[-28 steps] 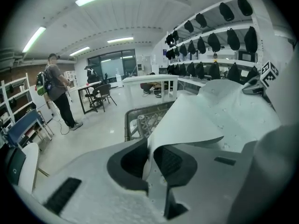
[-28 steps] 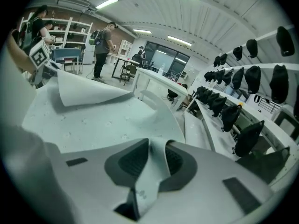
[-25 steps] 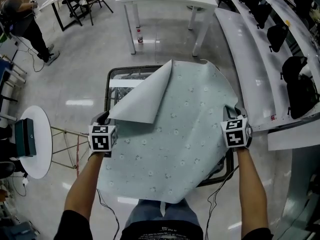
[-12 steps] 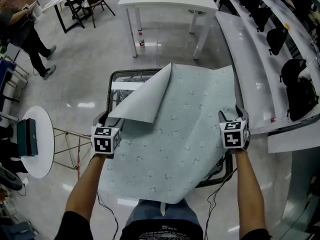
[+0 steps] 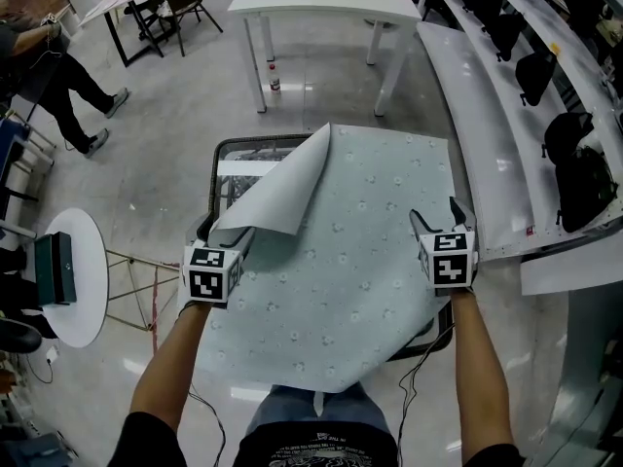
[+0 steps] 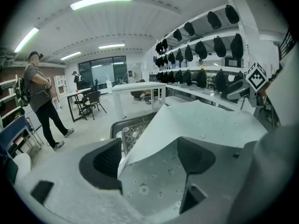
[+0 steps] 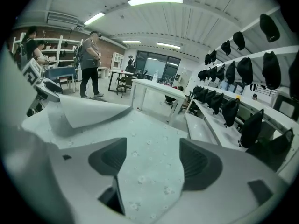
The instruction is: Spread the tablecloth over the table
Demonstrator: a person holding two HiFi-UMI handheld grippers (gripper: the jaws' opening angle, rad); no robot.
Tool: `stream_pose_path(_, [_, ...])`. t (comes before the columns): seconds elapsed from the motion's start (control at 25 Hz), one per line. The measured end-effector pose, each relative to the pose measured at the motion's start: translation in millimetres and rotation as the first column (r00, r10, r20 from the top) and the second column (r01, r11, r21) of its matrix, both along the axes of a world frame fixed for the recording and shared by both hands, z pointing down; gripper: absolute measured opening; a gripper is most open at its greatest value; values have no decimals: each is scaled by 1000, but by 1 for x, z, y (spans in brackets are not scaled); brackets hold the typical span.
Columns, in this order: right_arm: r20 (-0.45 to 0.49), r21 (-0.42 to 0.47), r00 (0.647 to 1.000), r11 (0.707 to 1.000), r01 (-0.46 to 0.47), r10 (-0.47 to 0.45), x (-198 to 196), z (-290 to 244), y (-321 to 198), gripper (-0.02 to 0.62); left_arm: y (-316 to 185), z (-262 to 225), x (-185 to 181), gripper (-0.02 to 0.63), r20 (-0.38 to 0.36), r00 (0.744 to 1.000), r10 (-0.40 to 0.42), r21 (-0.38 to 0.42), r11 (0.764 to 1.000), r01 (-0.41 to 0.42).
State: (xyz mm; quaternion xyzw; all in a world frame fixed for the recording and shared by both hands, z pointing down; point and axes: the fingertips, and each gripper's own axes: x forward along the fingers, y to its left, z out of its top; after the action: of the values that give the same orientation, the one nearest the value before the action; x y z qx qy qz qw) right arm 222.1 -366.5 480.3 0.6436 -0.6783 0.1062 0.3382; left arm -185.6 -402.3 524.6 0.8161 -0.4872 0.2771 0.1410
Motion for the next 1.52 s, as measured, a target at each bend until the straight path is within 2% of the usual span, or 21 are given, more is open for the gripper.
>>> stream_pose_path(0.12, [39, -1, 999, 1000, 13, -13, -14, -2, 0, 357, 2, -6, 5, 390, 8, 1000, 28, 13, 1000, -29])
stream_pose_path(0.4, [144, 25, 987, 997, 72, -75, -55, -11, -7, 354, 15, -35, 38, 416, 31, 986, 163, 70, 984, -165])
stream_pose_path(0.6, [210, 45, 970, 992, 118, -125, -82, -10, -14, 354, 18, -35, 51, 417, 77, 978, 193, 60, 978, -198])
stream_pose_path(0.8, [286, 69, 942, 984, 164, -177, -103, -11, -23, 353, 19, -24, 58, 417, 166, 961, 223, 32, 972, -232])
stream_pose_path(0.92, [321, 88, 921, 976, 201, -218, -121, -13, -30, 353, 18, -23, 60, 417, 233, 939, 254, 11, 965, -264])
stream_pose_path(1.0, [336, 95, 911, 971, 219, -239, -133, -13, -32, 353, 17, -21, 61, 417, 290, 911, 294, 1, 952, -307])
stream_pose_path(1.12, [355, 96, 901, 968, 231, -250, -150, -9, -31, 351, 13, -14, 59, 417, 385, 845, 371, -24, 919, -393])
stream_pose_path(1.4, [358, 79, 908, 976, 201, -216, -186, 5, -33, 345, -13, 23, 27, 416, 556, 644, 526, -97, 810, -578])
stream_pose_path(1.52, [340, 50, 925, 985, 162, -170, -195, 13, -27, 341, -23, 43, 19, 414, 606, 546, 578, -115, 743, -659])
